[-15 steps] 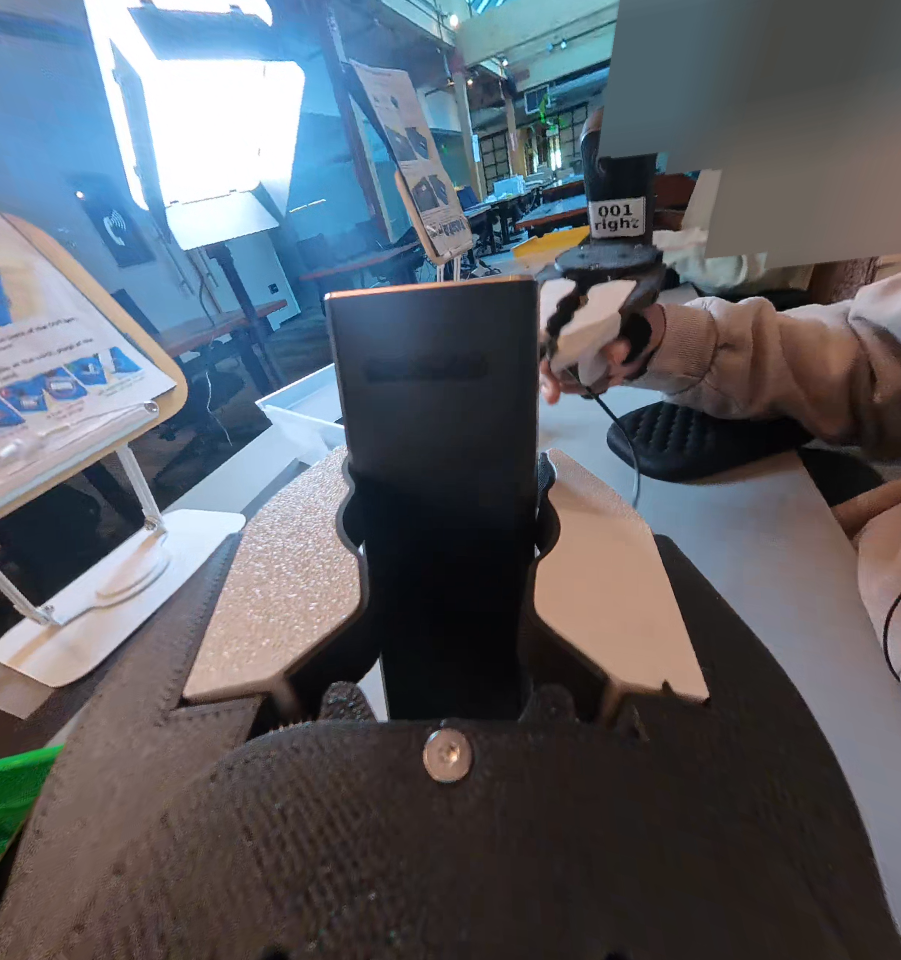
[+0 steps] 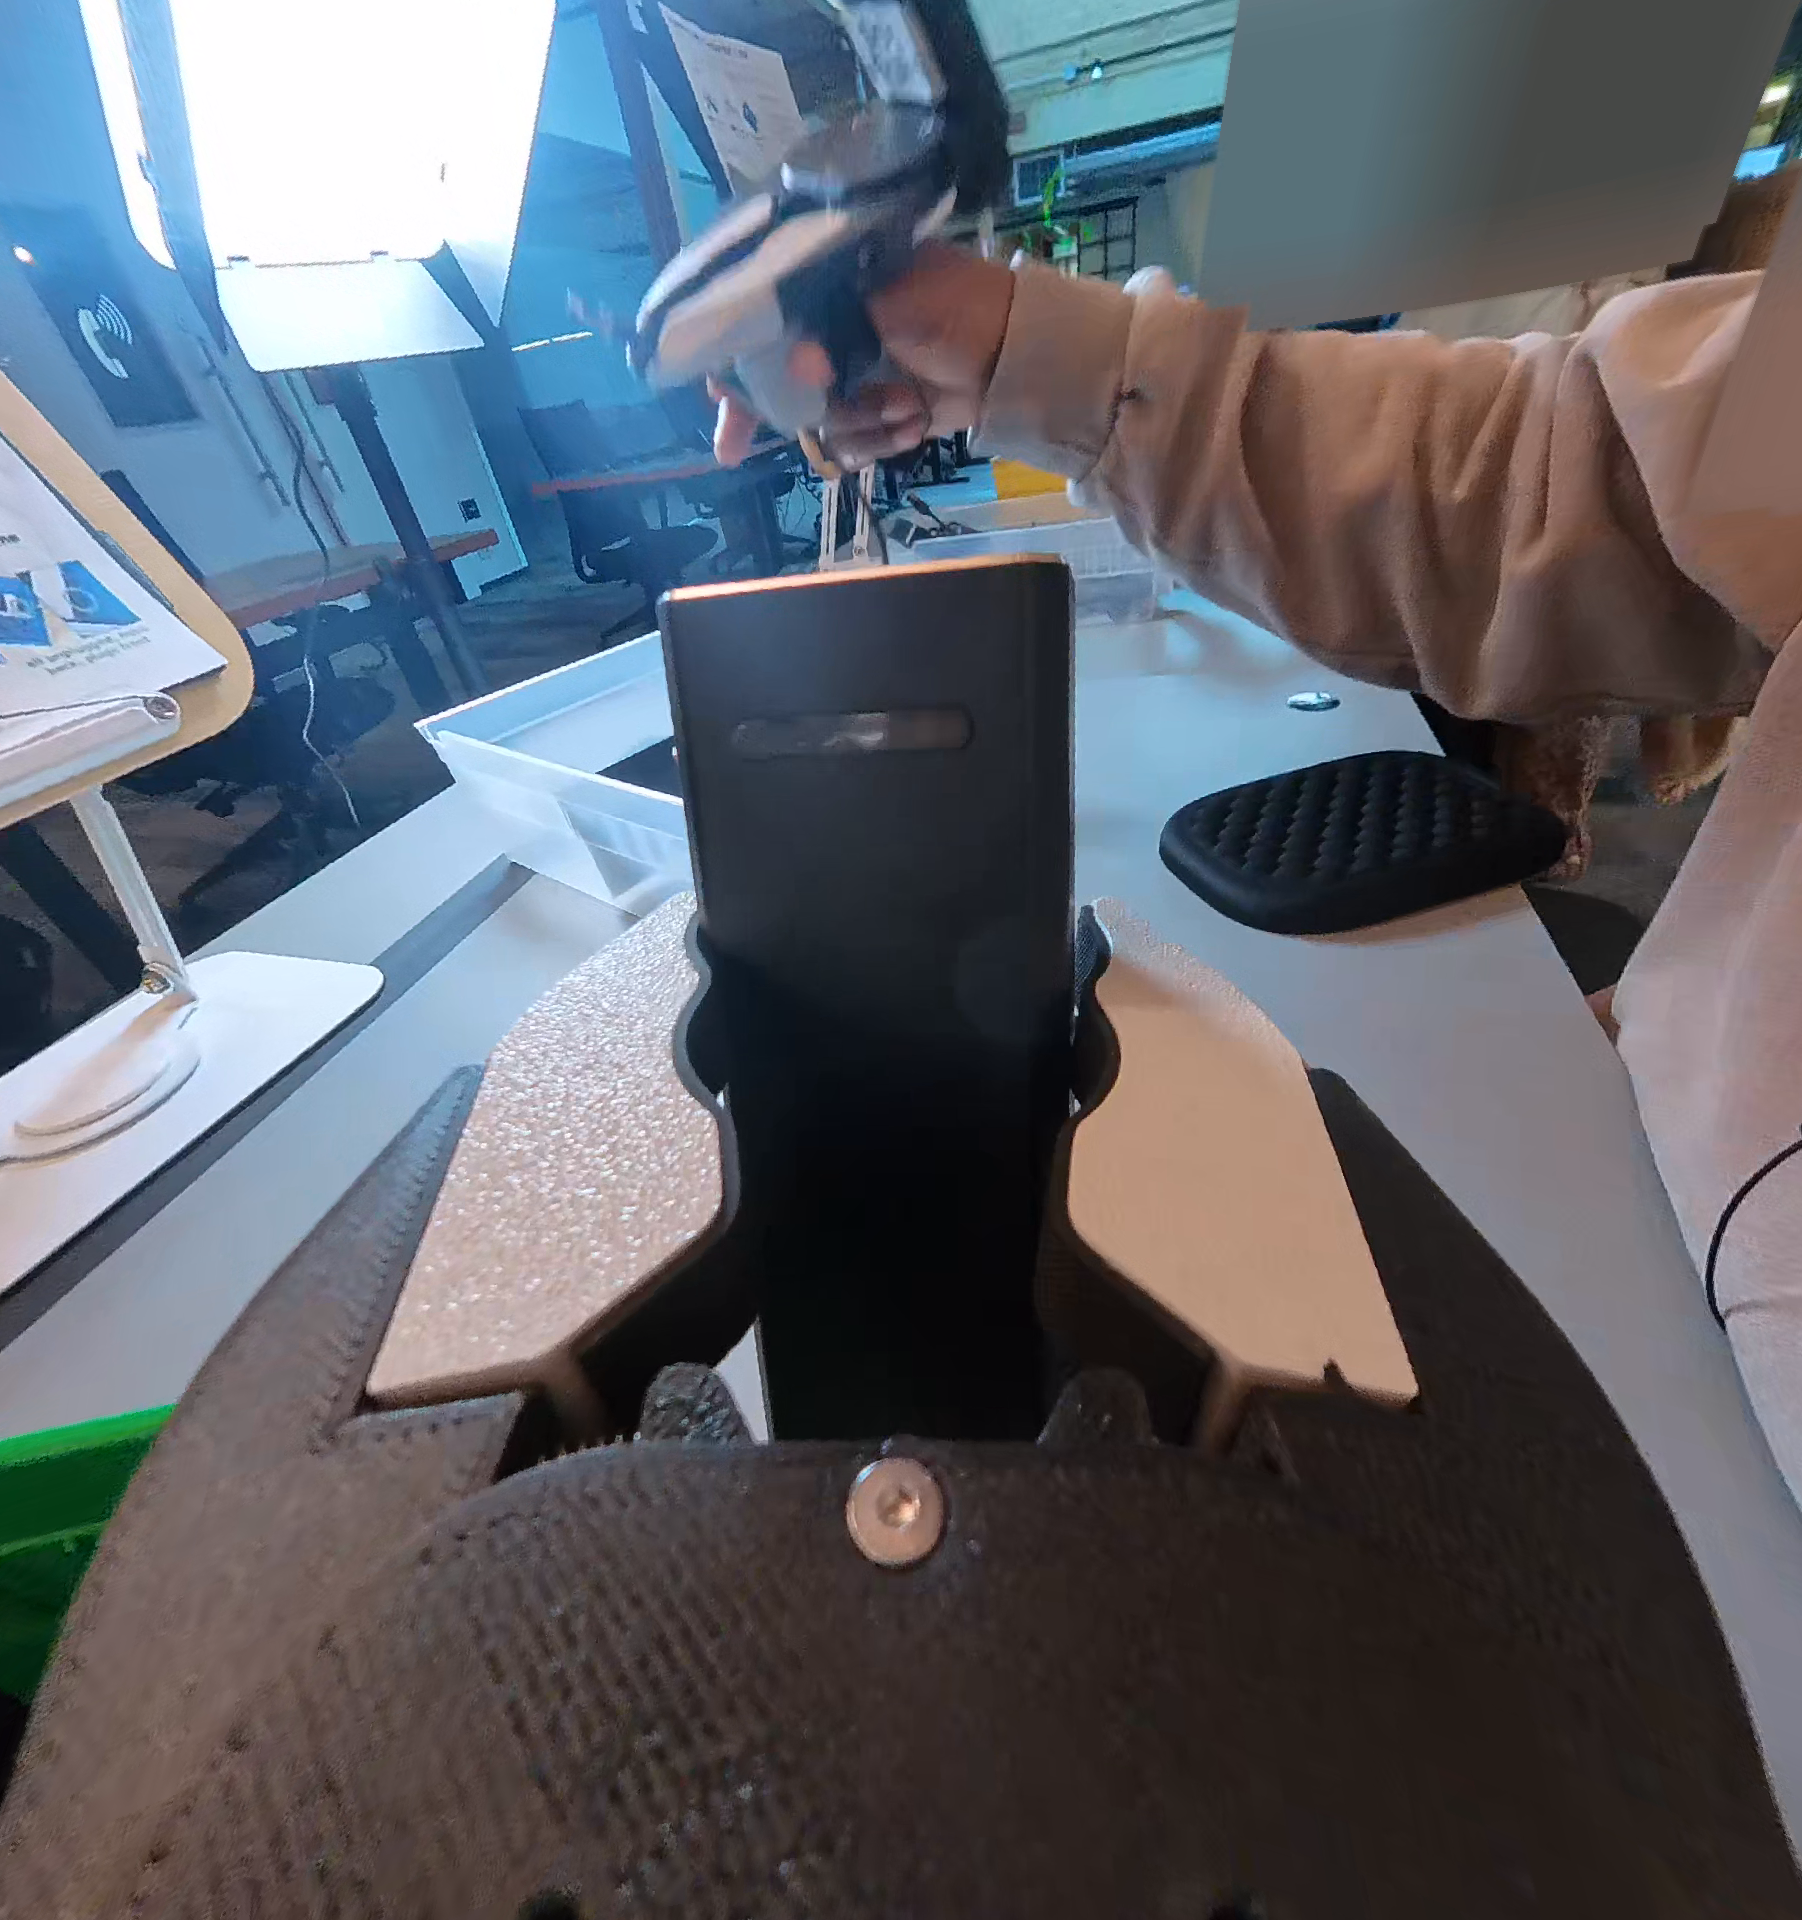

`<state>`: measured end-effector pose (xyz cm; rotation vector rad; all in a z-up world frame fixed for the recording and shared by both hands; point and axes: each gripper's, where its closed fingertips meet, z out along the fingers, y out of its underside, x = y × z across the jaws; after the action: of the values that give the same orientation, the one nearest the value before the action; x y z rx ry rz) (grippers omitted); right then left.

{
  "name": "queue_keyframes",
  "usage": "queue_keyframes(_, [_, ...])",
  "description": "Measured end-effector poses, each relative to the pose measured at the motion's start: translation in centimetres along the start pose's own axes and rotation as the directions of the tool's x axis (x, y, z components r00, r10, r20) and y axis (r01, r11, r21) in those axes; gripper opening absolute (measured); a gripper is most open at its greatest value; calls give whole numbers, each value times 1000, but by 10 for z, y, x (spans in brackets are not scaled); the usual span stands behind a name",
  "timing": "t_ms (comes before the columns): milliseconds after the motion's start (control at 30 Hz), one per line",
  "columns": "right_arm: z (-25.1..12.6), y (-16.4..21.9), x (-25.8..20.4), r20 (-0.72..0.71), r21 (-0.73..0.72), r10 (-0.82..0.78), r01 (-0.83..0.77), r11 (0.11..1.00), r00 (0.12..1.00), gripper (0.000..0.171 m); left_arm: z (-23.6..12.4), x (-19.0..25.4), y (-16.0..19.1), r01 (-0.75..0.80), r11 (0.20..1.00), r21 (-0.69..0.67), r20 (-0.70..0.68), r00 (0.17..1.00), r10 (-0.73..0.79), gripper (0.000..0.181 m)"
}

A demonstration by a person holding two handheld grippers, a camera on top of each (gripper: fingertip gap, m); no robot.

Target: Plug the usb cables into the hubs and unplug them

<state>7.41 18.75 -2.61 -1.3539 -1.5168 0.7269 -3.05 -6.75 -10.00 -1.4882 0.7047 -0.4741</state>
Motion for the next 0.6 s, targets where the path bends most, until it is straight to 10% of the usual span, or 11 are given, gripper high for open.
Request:
queue_keyframes(233, [21,129,18,-71,-457,-129,82,886,989,38,-6,-7,-7,74,995,70,6,997,-74,65])
queue_keyframes(367, [9,71,-34,-58,-263,-123,103,959,991,45,-3,-3,-6,107,991,83,-33,994,-105,66])
queue_keyframes(600, [36,3,-261,439,53,-85,69,996,895,43,7,18,-4,105,989,106,-123,988,-92,65])
